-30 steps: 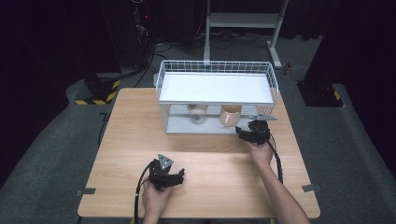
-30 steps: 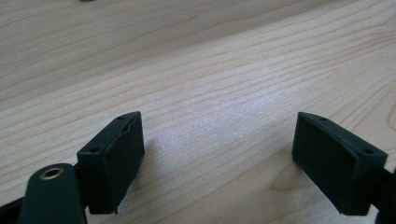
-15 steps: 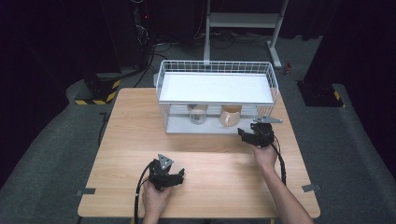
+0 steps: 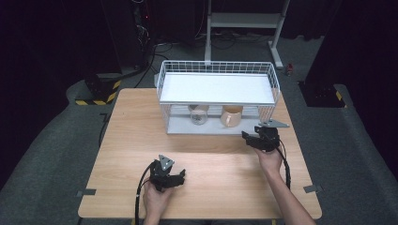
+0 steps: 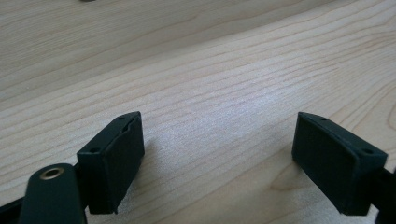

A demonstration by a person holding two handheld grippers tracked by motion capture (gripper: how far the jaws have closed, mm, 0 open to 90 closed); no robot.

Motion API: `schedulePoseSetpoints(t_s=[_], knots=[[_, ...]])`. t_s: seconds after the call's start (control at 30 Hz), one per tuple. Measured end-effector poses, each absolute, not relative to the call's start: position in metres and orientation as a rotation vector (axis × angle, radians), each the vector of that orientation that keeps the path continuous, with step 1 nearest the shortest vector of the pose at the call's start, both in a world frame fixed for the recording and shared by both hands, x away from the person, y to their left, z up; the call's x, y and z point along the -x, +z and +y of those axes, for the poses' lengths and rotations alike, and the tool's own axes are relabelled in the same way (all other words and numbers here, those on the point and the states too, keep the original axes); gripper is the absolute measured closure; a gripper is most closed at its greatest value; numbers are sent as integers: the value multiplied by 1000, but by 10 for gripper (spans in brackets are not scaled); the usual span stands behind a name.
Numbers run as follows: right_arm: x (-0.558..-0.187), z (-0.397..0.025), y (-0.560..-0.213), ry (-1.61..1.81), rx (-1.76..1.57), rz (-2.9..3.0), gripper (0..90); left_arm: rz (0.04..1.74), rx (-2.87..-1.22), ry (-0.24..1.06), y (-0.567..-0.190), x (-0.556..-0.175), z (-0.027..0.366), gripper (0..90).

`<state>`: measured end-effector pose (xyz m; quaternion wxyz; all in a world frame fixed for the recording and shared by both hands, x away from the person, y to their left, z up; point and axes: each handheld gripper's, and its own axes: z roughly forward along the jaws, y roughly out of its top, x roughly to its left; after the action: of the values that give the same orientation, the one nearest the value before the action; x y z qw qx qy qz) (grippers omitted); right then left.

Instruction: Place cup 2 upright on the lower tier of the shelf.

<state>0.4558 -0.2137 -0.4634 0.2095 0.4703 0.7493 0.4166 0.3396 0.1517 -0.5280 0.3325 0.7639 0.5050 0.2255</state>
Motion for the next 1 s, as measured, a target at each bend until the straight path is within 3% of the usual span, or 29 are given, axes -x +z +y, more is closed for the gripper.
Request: schedulePoseSetpoints(t_s=[1.0], knots=[[-410, -249, -483, 1203, -1335, 2086, 352, 1321, -1996, 591, -528, -340, 151, 173]])
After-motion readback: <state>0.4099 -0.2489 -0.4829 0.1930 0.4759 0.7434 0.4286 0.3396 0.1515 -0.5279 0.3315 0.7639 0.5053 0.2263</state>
